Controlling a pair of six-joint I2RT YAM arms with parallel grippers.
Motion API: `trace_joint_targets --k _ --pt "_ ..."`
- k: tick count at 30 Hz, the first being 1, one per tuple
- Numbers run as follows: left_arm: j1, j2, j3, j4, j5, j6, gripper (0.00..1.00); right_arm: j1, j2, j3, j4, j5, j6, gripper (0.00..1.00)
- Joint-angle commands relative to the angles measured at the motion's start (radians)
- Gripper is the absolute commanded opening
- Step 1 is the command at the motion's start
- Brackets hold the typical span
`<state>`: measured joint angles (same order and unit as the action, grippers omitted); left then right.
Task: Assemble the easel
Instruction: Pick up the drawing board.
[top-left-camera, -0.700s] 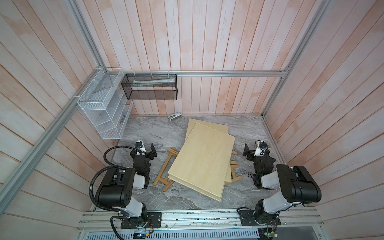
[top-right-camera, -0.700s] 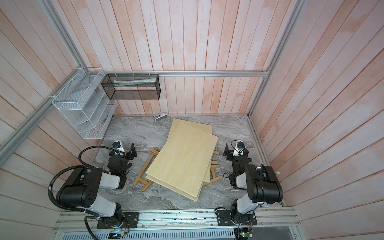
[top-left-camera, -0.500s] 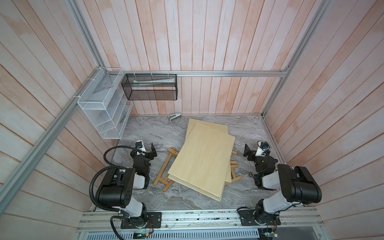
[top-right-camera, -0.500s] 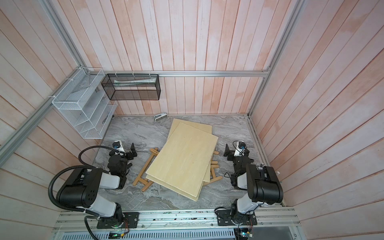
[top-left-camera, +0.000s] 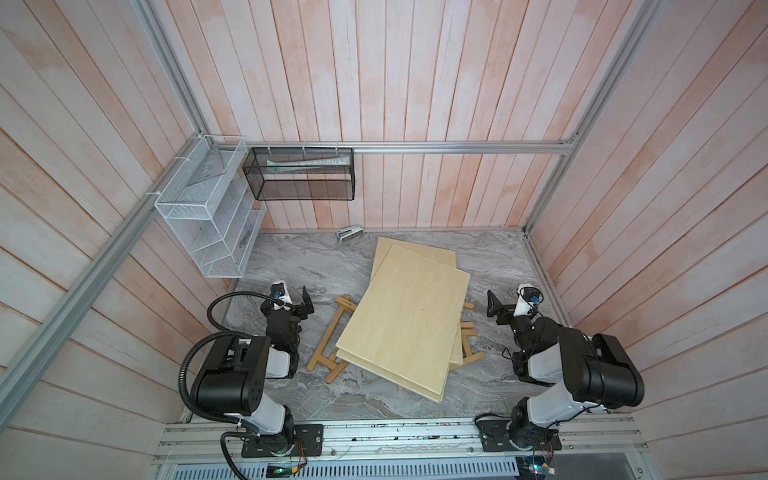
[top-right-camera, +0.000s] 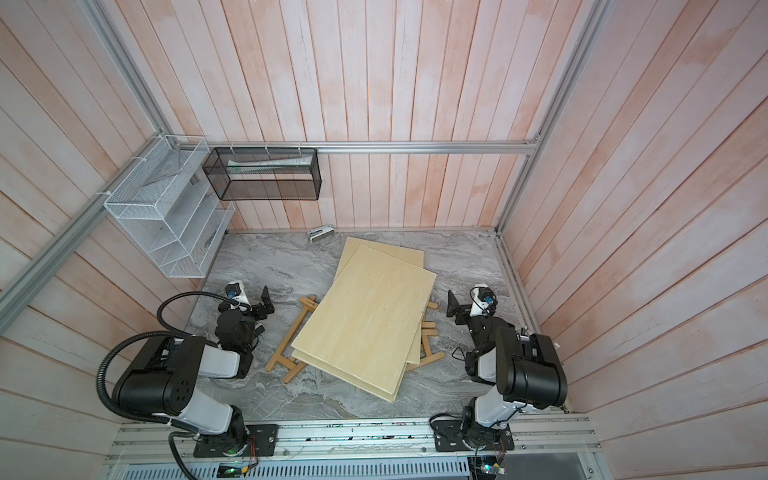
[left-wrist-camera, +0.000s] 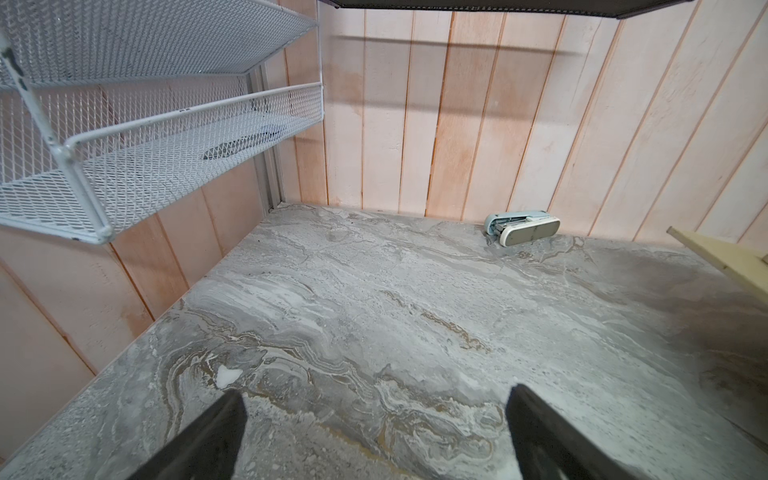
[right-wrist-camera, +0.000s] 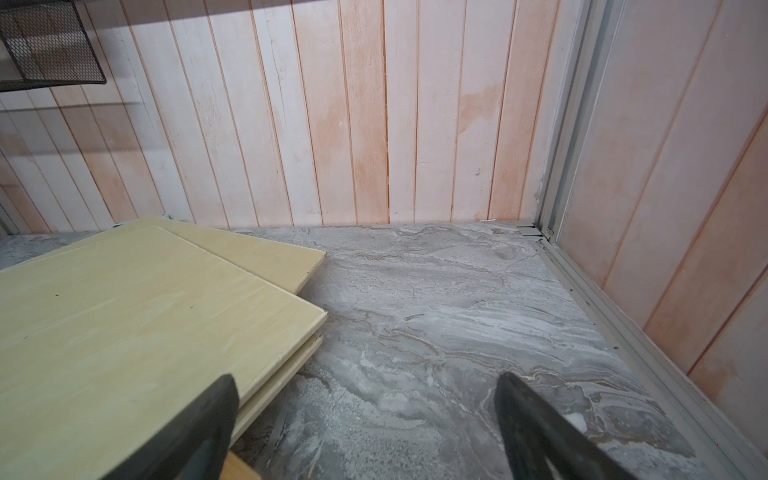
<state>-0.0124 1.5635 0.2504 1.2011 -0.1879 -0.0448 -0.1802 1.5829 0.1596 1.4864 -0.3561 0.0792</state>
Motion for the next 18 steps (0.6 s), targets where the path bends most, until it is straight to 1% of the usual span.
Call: trace_joint_targets --k 1,11,14,16,18 --pt "-0.001 0.007 0.003 0.022 -0.005 0.012 1.0 0.004 0.008 -0.001 0.008 -0.005 0.005 0.98" --pt "-0.001 0.006 0.003 0.023 -0.005 0.011 1.0 0.029 0.0 0.017 -0.041 0.05 -0.012 0.98" --pt "-0.001 0.006 0.003 0.022 -0.005 0.012 1.0 0.082 -0.013 0.028 -0.088 0.113 -0.06 0.98" --pt "-0.002 0.007 0.003 0.023 -0.005 0.012 1.0 0.085 -0.009 0.022 -0.069 0.103 -0.064 0.98" --pt "-0.002 0.007 0.003 0.022 -0.005 0.012 1.0 0.062 -0.008 0.027 -0.077 0.06 -0.049 0.98"
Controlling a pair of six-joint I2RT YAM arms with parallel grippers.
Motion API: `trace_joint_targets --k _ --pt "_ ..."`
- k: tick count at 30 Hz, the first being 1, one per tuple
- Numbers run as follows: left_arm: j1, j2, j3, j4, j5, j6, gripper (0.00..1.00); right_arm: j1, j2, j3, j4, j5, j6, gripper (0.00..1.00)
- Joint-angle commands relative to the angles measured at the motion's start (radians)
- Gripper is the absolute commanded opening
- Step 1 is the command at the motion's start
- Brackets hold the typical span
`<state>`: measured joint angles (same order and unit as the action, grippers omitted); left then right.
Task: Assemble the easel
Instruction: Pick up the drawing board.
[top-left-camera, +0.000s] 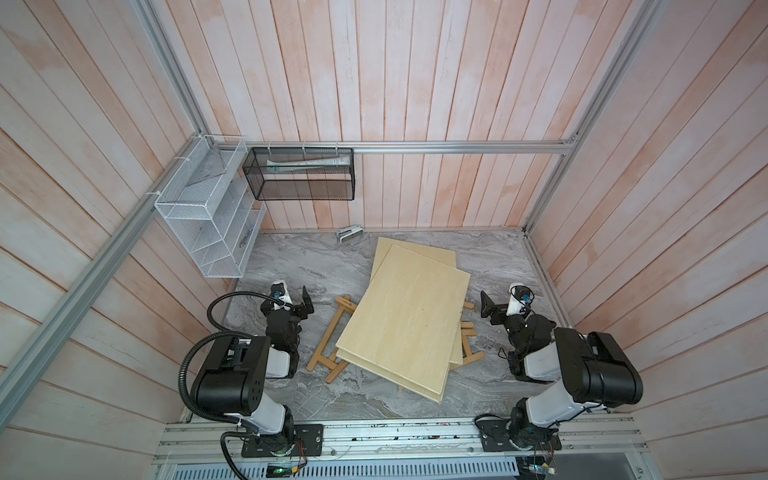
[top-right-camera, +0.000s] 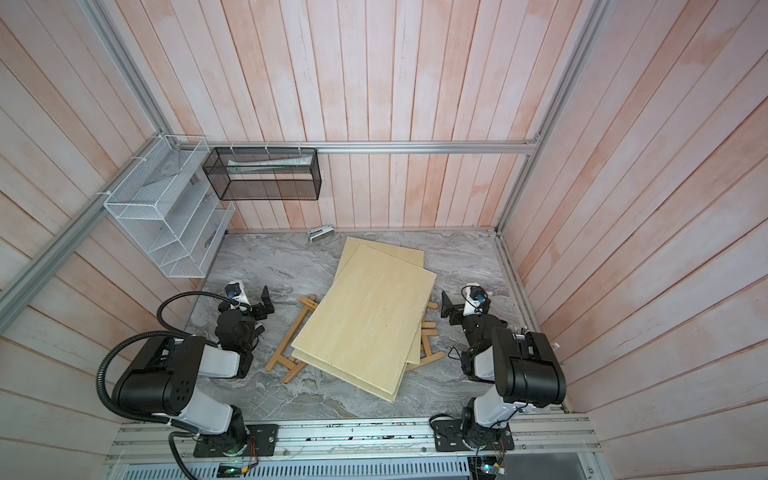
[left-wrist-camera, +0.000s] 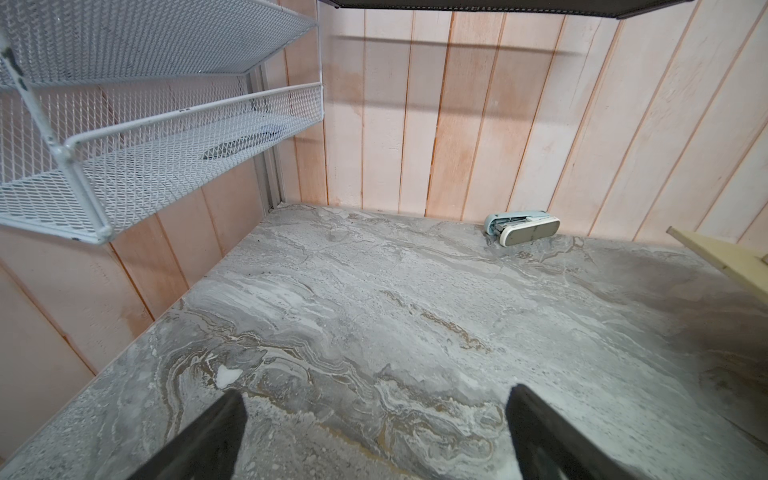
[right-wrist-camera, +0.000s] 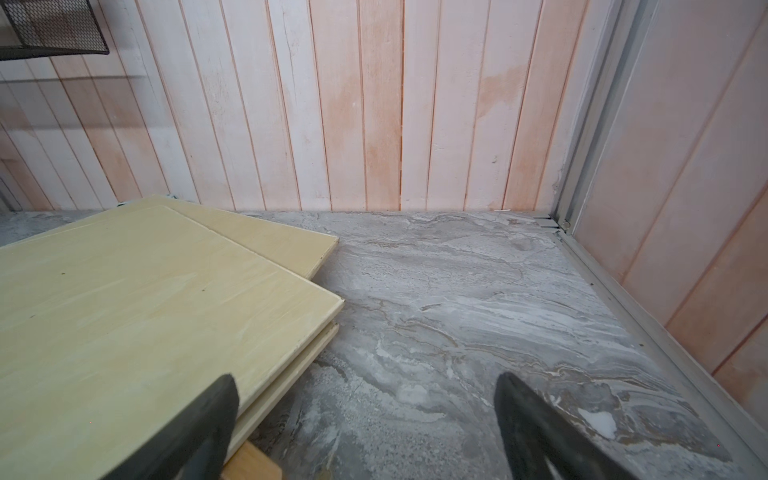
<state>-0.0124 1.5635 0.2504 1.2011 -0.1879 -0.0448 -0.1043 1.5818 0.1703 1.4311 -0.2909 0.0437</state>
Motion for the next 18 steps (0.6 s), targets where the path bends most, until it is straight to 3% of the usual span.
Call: trace_joint_targets --k 1,4,10,11,14,18 --pt "-0.002 0.007 0.003 0.023 -0.005 0.013 1.0 -0.037 -0.002 0.012 -0.003 -0.04 0.003 0.98" --pt "-0.002 0.007 0.003 0.023 -0.005 0.012 1.0 -0.075 0.012 -0.008 0.063 -0.088 0.04 0.98" --pt "-0.001 0.006 0.003 0.024 -0.004 0.012 1.0 -0.01 -0.009 0.024 -0.041 0.036 -0.006 0.98" --pt "0.008 0.006 0.006 0.016 0.013 0.007 1.0 -0.009 -0.008 0.023 -0.034 0.033 -0.003 0.94" --pt "0.038 0.002 0.003 0.013 0.09 -0.006 1.0 -0.002 -0.036 0.023 -0.053 0.049 -0.008 0.69" --pt "0.122 0.0 -0.014 0.039 0.343 -0.024 1.0 0.125 -0.27 0.143 -0.431 0.33 -0.086 0.62"
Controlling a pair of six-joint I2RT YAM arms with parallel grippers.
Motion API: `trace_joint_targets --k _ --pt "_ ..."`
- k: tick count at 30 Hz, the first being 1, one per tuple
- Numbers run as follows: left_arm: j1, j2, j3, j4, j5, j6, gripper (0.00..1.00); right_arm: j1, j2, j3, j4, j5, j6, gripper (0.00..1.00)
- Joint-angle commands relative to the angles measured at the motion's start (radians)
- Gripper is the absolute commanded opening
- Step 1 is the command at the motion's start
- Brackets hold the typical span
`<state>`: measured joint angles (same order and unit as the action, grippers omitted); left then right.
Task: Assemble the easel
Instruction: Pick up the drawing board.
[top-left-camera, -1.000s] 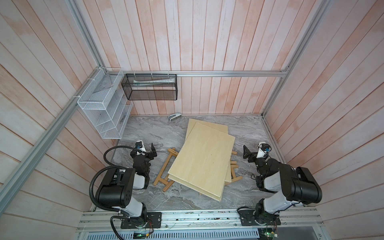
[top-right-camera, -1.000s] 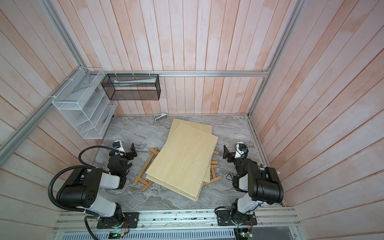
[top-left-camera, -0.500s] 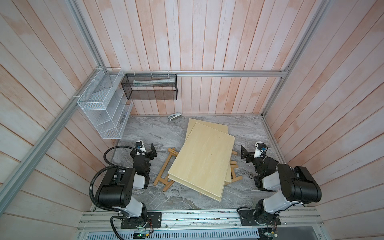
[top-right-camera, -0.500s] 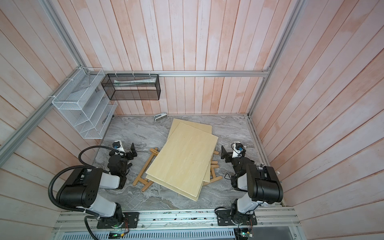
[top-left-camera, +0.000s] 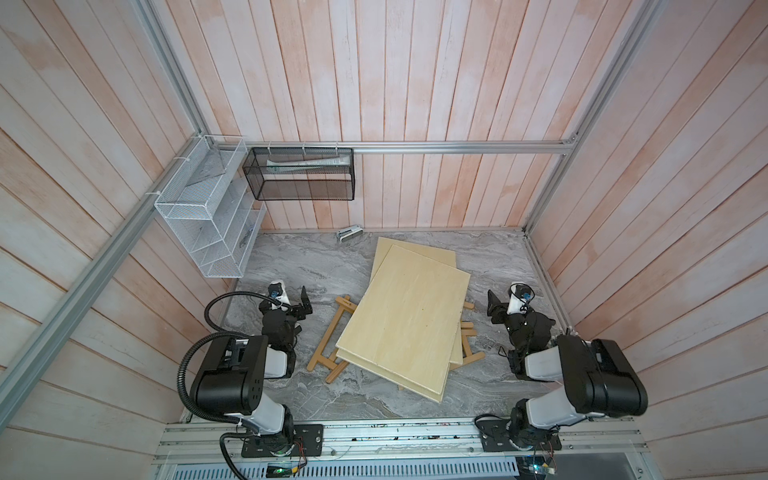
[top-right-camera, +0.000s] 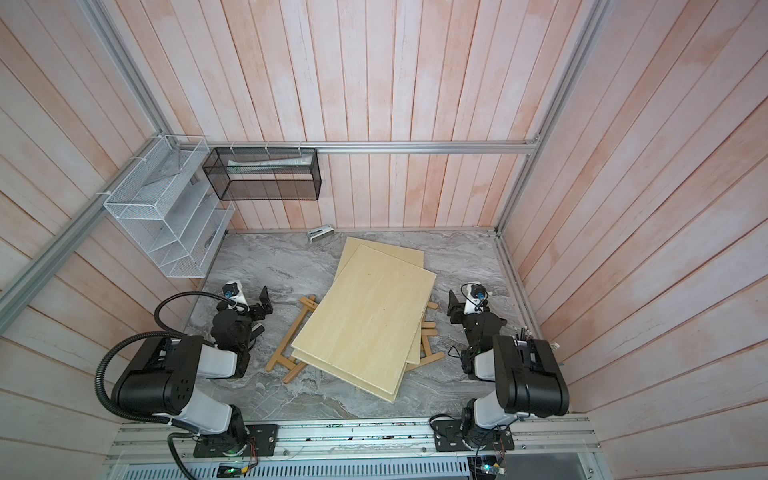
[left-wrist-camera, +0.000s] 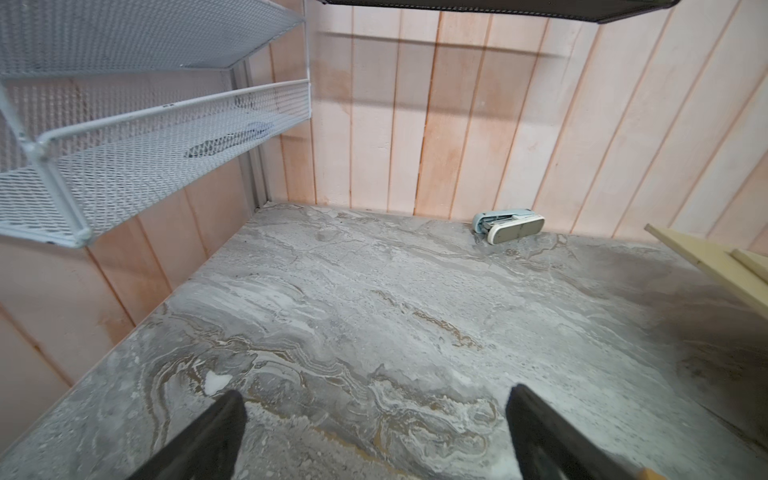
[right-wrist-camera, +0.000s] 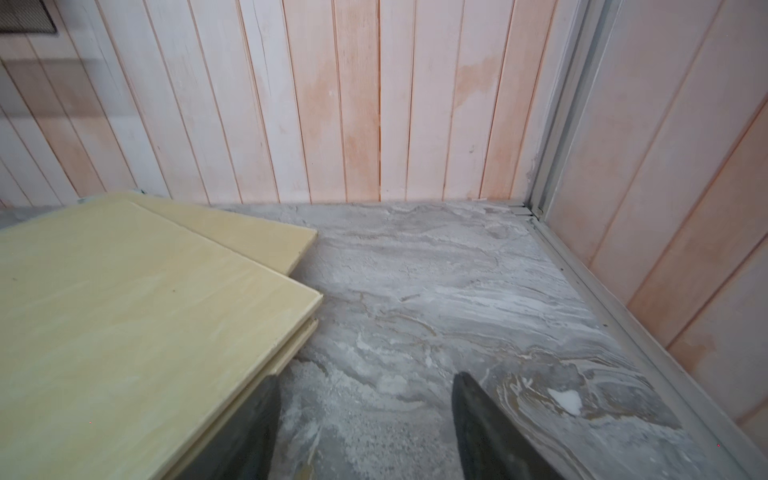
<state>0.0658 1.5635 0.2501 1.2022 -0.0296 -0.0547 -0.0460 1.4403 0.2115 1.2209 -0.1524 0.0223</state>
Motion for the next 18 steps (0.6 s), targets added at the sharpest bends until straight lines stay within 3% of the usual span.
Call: trace_joint_targets --k 1,4,7,9,12,13,14,18 --pt "0.051 0.008 -0.017 0.064 0.199 -0.014 1.0 0.111 -0.171 0.125 -0.247 0.268 -0.051 0.6" --pt "0.021 0.0 0.009 0.004 0.148 0.0 1.0 0.237 -0.272 0.155 -0.236 0.418 0.047 0.58" --pt "-0.031 -0.079 0.07 -0.163 0.098 0.056 1.0 0.327 -0.345 0.303 -0.588 0.437 0.224 0.57" --pt "-0.082 -0.173 0.159 -0.383 0.025 0.094 1.0 0.354 -0.366 0.347 -0.751 0.374 0.314 0.57" --pt "-0.187 -0.295 0.182 -0.356 -0.152 0.14 1.0 0.401 -0.379 0.362 -0.883 0.3 0.34 0.51" --pt "-0.232 -0.326 0.203 -0.346 -0.276 0.115 1.0 0.42 -0.381 0.365 -0.921 0.284 0.326 0.5" --pt "-0.258 -0.359 0.246 -0.424 -0.325 0.053 1.0 0.44 -0.379 0.366 -0.949 0.259 0.307 0.5" --pt "-0.356 -0.348 0.513 -0.987 -0.355 -0.204 1.0 0.469 -0.354 0.411 -1.123 0.147 0.362 0.5"
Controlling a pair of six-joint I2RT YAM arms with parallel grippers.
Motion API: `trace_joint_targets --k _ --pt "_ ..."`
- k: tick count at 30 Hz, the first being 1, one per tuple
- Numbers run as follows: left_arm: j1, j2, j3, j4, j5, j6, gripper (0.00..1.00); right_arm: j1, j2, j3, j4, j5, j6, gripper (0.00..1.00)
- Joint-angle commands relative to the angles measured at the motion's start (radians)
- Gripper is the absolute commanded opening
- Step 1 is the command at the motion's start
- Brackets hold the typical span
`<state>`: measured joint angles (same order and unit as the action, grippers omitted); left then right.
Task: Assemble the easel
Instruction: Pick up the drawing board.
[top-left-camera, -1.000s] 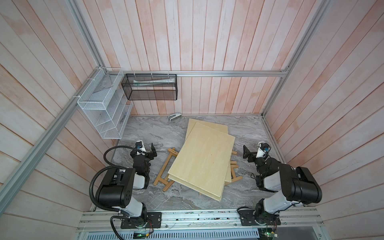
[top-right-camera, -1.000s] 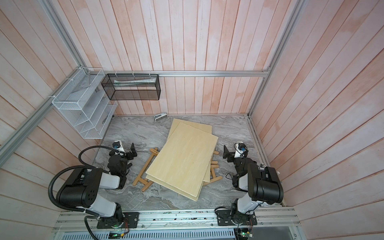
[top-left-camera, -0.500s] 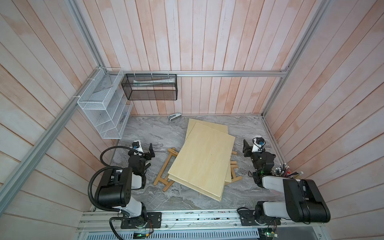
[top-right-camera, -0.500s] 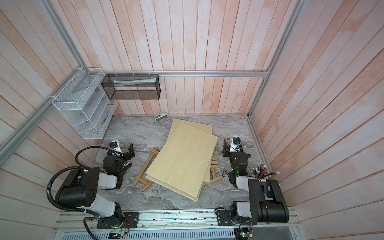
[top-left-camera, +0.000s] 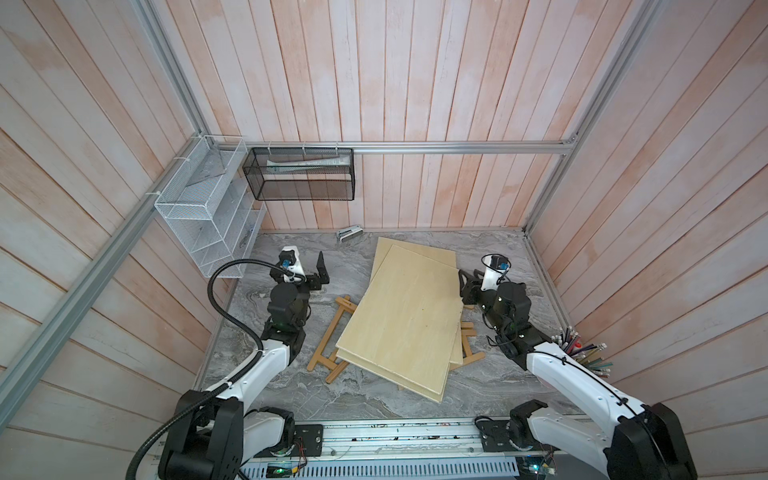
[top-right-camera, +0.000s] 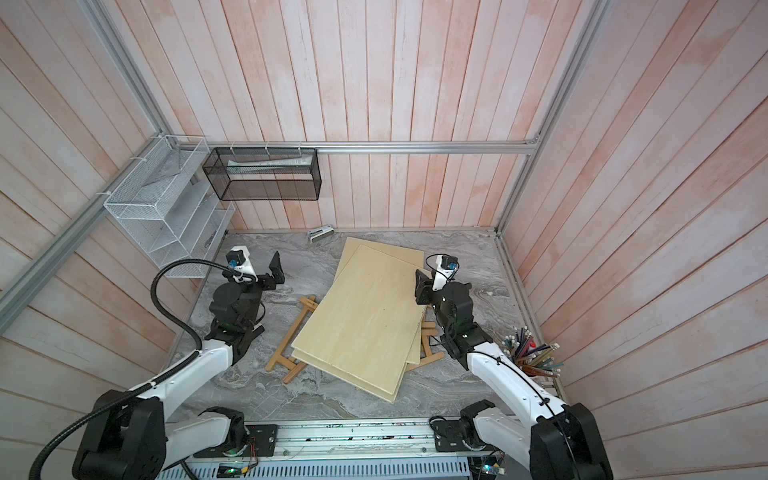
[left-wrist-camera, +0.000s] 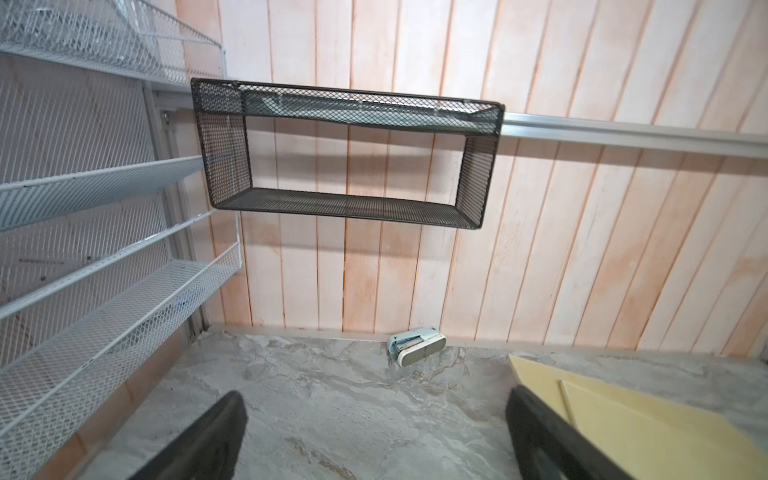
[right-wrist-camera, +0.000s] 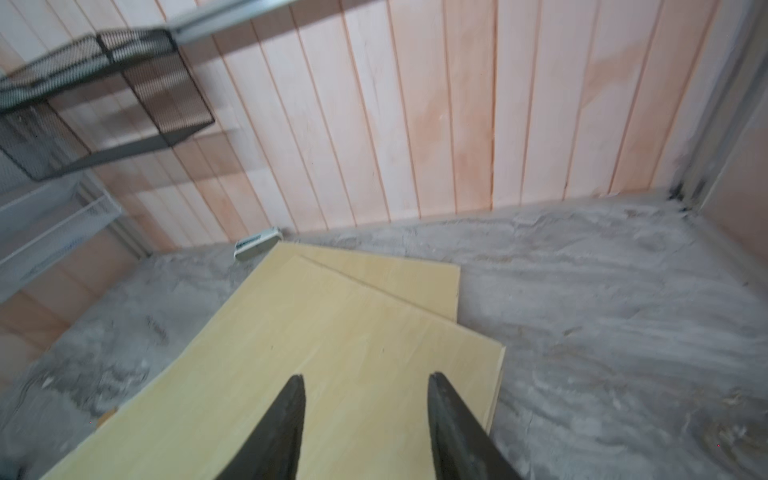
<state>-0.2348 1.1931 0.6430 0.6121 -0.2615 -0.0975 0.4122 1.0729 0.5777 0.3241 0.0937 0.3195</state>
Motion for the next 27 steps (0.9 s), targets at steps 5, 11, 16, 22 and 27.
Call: trace_joint_targets --k 5,11,16,22,27 --pt "-0.239 0.12 0.29 -0.675 0.0 -0.262 1.0 0.01 0.033 0.137 -0.461 -0.192 0.19 0.54" --pt "-0.245 0.225 0.376 -0.795 0.329 -0.431 1.0 -0.057 0.101 0.196 -0.635 -0.405 0.228 0.54" --pt "-0.245 0.285 0.422 -0.849 0.392 -0.408 1.0 -0.115 0.122 0.106 -0.548 -0.647 0.324 0.49" --pt "-0.261 0.317 0.432 -0.909 0.426 -0.336 1.0 -0.115 0.105 0.048 -0.552 -0.667 0.353 0.49" --pt "-0.277 0.319 0.42 -0.906 0.441 -0.319 1.0 -0.115 0.039 0.034 -0.639 -0.606 0.346 0.5"
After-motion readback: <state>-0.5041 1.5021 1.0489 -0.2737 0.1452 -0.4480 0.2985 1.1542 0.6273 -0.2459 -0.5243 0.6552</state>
